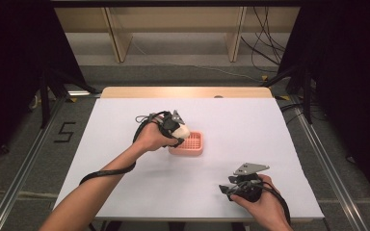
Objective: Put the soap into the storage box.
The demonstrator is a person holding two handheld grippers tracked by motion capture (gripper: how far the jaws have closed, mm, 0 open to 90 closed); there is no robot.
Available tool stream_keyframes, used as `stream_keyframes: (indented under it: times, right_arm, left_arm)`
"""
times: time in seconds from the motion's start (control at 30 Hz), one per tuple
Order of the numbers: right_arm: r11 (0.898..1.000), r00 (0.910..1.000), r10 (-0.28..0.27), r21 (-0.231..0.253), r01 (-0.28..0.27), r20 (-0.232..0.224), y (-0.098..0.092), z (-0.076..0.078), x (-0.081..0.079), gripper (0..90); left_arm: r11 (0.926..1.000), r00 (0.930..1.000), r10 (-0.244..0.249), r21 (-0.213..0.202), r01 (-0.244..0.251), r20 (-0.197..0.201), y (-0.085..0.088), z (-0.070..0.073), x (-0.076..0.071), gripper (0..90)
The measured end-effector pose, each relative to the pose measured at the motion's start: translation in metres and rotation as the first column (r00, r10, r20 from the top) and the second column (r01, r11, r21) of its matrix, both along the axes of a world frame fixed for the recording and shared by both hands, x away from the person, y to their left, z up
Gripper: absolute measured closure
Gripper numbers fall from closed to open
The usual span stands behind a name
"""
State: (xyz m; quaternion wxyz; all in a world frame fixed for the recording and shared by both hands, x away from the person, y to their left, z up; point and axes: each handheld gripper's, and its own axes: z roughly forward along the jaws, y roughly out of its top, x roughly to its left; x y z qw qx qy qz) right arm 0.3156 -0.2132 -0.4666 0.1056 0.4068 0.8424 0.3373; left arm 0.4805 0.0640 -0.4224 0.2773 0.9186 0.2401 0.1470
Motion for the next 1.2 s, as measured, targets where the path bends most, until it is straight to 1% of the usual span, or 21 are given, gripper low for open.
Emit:
stream_keyframes:
  times: [0.07, 0.13, 0.3, 0.37, 0.53, 0.57, 0.6, 0.63, 0.67, 0.7, 0.73, 0.77, 0.83, 0.93, 1.03, 1.07, 1.2]
  right_arm:
    - [1.0, 0.9999, -0.001, 0.006, 0.0, 0.013, 0.0, 0.0, 0.0, 49.8]
    - [1.0, 1.0, 0.002, 0.001, -0.002, 0.008, 0.0, 0.0, 0.0, 49.9]
    - [1.0, 0.9999, 0.003, 0.003, -0.003, 0.011, 0.0, 0.0, 0.0, 49.9]
    - [1.0, 0.9999, 0.003, 0.003, -0.003, 0.012, 0.0, 0.0, 0.0, 49.9]
    - [1.0, 0.9999, 0.003, 0.003, -0.003, 0.011, 0.0, 0.0, 0.0, 49.9]
    - [1.0, 0.9999, 0.003, 0.003, -0.003, 0.012, 0.0, 0.0, 0.0, 49.9]
    - [1.0, 0.9999, 0.003, 0.004, -0.003, 0.012, 0.0, 0.0, 0.0, 49.8]
    - [1.0, 1.0, -0.006, 0.011, 0.006, -0.001, 0.0, 0.001, 0.0, 49.9]
    - [1.0, 0.9999, 0.0, 0.007, 0.0, 0.014, 0.0, 0.0, 0.0, 49.9]
    - [1.0, 0.9999, -0.007, 0.018, 0.007, 0.016, 0.0, 0.0, 0.0, 49.9]
    - [1.0, 0.9999, 0.0, 0.007, -0.001, 0.016, 0.0, 0.0, 0.0, 49.9]
    - [1.0, 0.9999, 0.003, 0.004, -0.003, 0.011, 0.0, 0.0, 0.0, 49.9]
    - [1.0, 0.9999, 0.003, 0.003, -0.003, 0.012, 0.0, 0.0, 0.0, 49.9]
    - [1.0, 0.9999, 0.002, 0.004, -0.002, 0.012, 0.0, 0.0, 0.0, 49.9]
    - [1.0, 0.9998, -0.001, 0.009, 0.001, 0.018, 0.0, 0.0, 0.0, 49.9]
    - [1.0, 0.9999, 0.002, 0.004, -0.002, 0.011, 0.0, 0.0, 0.0, 49.8]
    - [1.0, 0.9999, 0.003, 0.003, -0.003, 0.011, 0.0, 0.0, 0.0, 49.9]
  left_arm:
    - [1.0, 1.0, -0.001, 0.0, 0.001, 0.005, 0.0, 0.0, 0.001, 49.5]
    - [1.0, 1.0, -0.002, 0.001, 0.002, 0.0, -0.001, -0.001, 0.001, 49.6]
    - [1.0, 1.0, -0.001, -0.003, 0.001, 0.007, -0.002, -0.002, 0.003, 49.6]
    - [1.0, 1.0, -0.008, 0.003, 0.008, -0.001, -0.003, -0.002, 0.004, 49.5]
    - [0.9999, 0.9999, -0.014, 0.001, 0.014, 0.004, -0.004, -0.003, 0.005, 49.5]
    - [0.9999, 0.9998, -0.012, -0.003, 0.012, 0.017, -0.004, -0.004, 0.005, 49.5]
    - [0.9999, 0.9998, -0.012, -0.003, 0.013, 0.016, -0.005, -0.005, 0.005, 49.6]
    - [0.9999, 0.9998, -0.01, -0.005, 0.011, 0.016, -0.005, -0.005, 0.005, 49.6]
    - [0.9999, 0.9999, -0.016, 0.001, 0.016, 0.003, -0.005, -0.006, 0.007, 49.6]
    - [0.9999, 0.9999, -0.014, -0.005, 0.014, 0.006, -0.005, -0.007, 0.007, 49.5]
    - [0.9999, 0.9998, -0.013, -0.007, 0.013, 0.016, -0.006, -0.008, 0.007, 49.5]
    - [0.9999, 0.9998, -0.013, -0.007, 0.013, 0.016, -0.006, -0.008, 0.007, 49.6]
    - [0.9999, 0.9999, -0.016, 0.0, 0.016, 0.002, -0.006, -0.008, 0.007, 49.5]
    - [0.9998, 0.9997, -0.022, -0.002, 0.022, 0.014, -0.007, -0.009, 0.008, 49.5]
    - [0.9998, 0.9997, -0.02, -0.005, 0.02, 0.011, -0.008, -0.01, 0.008, 49.5]
    - [0.9998, 0.9997, -0.021, -0.004, 0.021, 0.009, -0.009, -0.011, 0.008, 49.5]
    - [0.9996, 0.9996, -0.027, -0.004, 0.027, 0.008, -0.009, -0.012, 0.009, 49.5]
